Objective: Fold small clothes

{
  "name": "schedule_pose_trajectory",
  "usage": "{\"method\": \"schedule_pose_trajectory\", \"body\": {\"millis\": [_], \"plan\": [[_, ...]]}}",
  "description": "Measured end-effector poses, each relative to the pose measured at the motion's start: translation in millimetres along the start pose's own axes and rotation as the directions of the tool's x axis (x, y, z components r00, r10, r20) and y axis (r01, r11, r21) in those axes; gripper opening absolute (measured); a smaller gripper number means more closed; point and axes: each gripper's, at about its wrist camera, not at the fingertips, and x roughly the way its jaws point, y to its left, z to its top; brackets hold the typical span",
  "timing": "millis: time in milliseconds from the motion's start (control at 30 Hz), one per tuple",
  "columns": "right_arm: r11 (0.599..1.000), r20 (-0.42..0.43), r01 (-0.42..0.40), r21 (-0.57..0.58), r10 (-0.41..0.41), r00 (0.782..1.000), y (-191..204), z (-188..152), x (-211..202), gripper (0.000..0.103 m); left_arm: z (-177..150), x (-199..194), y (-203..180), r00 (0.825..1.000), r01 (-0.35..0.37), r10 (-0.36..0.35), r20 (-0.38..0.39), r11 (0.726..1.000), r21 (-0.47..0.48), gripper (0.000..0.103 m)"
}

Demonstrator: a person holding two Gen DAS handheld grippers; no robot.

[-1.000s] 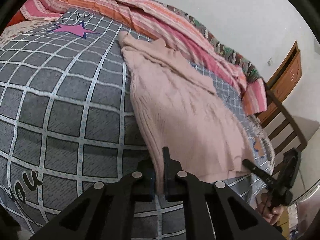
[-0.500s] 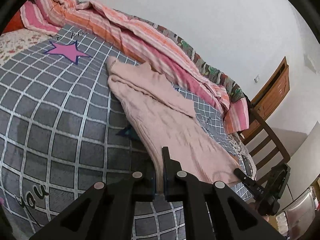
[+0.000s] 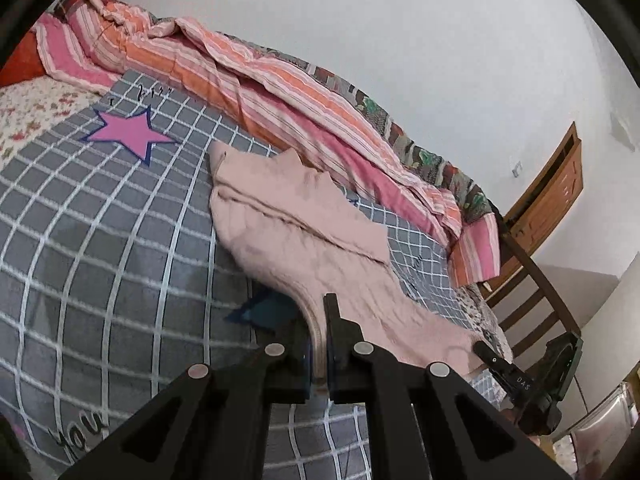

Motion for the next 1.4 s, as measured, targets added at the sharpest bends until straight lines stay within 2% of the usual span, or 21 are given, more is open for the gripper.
{"method": "schedule_pose_trajectory", "body": {"millis": [67, 267, 500, 700, 867, 1000, 1267, 1400], "plan": [[1.000, 0.004, 0.023, 0.003, -0.023, 1.000, -1.1, 8.3, 5.8, 0.005, 9.5, 5.3, -1.5, 1.000, -0.018, 0.018, -0.001, 1.000, 0.004, 0.006], [0.996, 0.031, -0.007, 0.086, 0.004, 1.000, -11.0, 42.4, 26.7, 0.005, 44.9, 25.4, -1.5, 0.998, -0.045, 0.045, 0.034, 0.999, -0.012, 0.006], [0.993, 0.054, -0.024, 0.115, 0.017, 0.998, -7.7, 82.3, 59.4, 0.005, 79.8, 61.6, 5.3, 0.993, -0.105, 0.108, 0.044, 0.993, -0.047, 0.006], [0.993, 0.062, -0.028, 0.113, 0.021, 0.998, -4.0, 107.1, 88.9, 0.005, 101.9, 89.7, 16.8, 0.993, -0.109, 0.112, 0.027, 0.990, -0.093, 0.006], [0.990, 0.045, -0.025, 0.137, 0.019, 0.999, -10.1, 121.8, 118.3, 0.005, 118.4, 116.7, 20.8, 0.990, -0.139, 0.141, 0.015, 0.987, -0.085, 0.006], [0.993, -0.005, 0.031, 0.118, -0.031, 1.000, -10.1, 135.9, 147.1, 0.005, 129.9, 139.6, 26.3, 0.988, -0.151, 0.152, 0.003, 0.984, -0.098, 0.006], [0.995, -0.031, 0.054, 0.080, -0.052, 0.998, -11.9, 163.5, 198.6, 0.005, 158.1, 191.2, 31.8, 0.975, -0.221, 0.222, 0.008, 0.973, -0.069, 0.006], [0.994, -0.031, 0.054, 0.097, -0.052, 0.998, -15.5, 172.2, 226.0, 0.005, 170.1, 216.9, 35.2, 0.967, -0.254, 0.255, 0.015, 0.966, -0.050, 0.006]]}}
